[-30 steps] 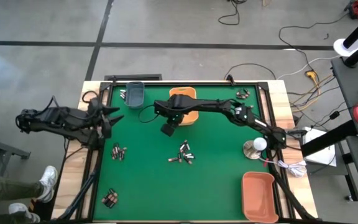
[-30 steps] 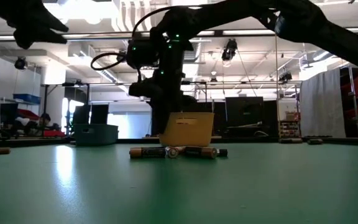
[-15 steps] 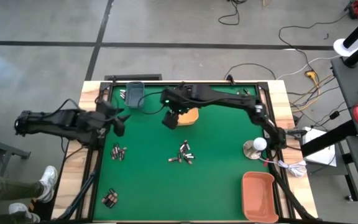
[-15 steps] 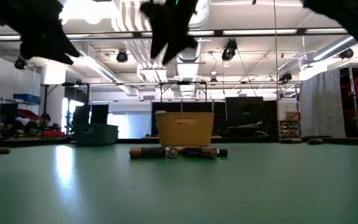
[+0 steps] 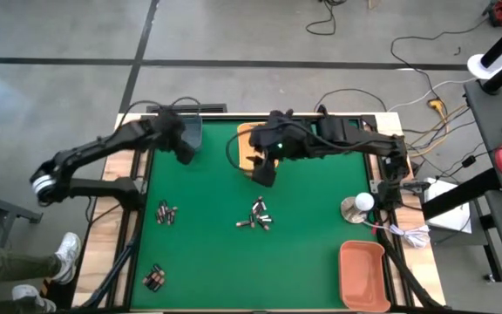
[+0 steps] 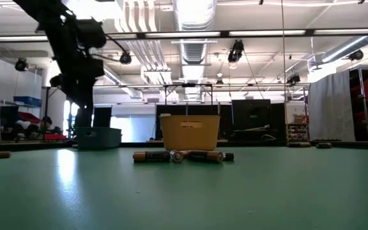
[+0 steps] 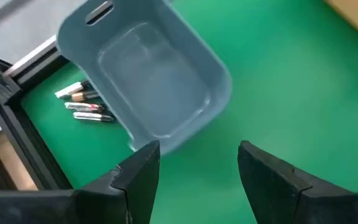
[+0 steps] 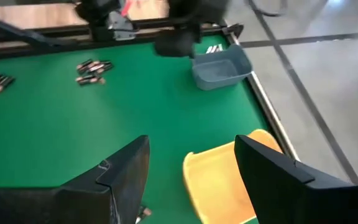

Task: Sort batteries
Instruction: Adjust the blue bin

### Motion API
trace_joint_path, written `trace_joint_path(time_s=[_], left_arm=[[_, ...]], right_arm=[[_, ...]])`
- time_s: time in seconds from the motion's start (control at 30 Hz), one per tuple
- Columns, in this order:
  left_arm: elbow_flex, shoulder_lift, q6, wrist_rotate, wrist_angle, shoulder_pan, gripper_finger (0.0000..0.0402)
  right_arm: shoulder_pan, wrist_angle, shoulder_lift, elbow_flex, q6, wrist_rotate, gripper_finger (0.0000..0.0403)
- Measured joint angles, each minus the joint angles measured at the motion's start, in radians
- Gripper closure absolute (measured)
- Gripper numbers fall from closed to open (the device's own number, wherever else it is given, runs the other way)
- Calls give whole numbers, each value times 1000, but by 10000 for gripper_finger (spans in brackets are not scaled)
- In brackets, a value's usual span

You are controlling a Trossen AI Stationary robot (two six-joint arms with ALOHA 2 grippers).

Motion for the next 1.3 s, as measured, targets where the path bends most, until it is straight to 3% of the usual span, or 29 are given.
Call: trace_joint_path(time_s=[0.33,0.7,0.87,1.1,1.3], left_arm=[[189,268,200,24,-132,26,206],[144,349,300,16,-67,27,210],[142,418,333,16,-53,27,263],[139,484,414,47,-15,25,386],[139,399,504,74,-45,-50,398]], right_arm=[[55,-78,1,-6,43,23,172],[68,-117,-2,-6,116,33,172],[68,-114,-1,-6,109,101,172],[68,-114,-1,-6,117,103,172],[68,-131,-5,-6,134,103,172]])
